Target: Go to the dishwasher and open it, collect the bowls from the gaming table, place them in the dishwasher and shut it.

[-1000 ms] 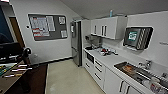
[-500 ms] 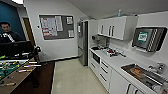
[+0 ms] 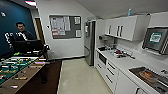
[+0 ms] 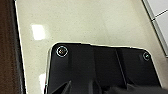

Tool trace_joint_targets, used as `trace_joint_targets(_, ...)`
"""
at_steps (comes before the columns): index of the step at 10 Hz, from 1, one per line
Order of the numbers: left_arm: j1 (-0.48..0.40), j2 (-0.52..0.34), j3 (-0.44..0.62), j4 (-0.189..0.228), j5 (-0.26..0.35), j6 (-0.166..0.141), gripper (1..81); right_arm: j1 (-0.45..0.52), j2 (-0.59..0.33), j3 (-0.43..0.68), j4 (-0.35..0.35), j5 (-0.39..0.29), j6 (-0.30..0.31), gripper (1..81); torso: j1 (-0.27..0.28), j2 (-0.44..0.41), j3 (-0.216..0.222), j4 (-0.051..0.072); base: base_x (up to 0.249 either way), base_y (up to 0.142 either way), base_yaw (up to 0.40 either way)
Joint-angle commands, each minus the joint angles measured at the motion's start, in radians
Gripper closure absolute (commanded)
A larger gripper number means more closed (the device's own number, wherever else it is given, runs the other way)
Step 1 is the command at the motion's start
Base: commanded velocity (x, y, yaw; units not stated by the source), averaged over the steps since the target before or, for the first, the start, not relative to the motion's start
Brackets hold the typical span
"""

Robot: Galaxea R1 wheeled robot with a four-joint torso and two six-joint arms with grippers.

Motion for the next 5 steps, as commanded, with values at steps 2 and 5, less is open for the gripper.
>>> trace_joint_targets(2,-0.057,-0.009,0.003,0.007,0.043,0.0,1.0,0.061,-0.005,-0.003,0.002,-0.064,-0.002,1.0,0.0,0.0,0.0,0.0,0.0,0.0,0.199)
trace_joint_targets(5,-0.057,-0.009,0.001,0.007,0.043,0.0,1.0,0.061,-0.003,-0.003,0.002,-0.064,0.0,1.0,0.0,0.0,0.0,0.0,0.0,0.0,0.199)
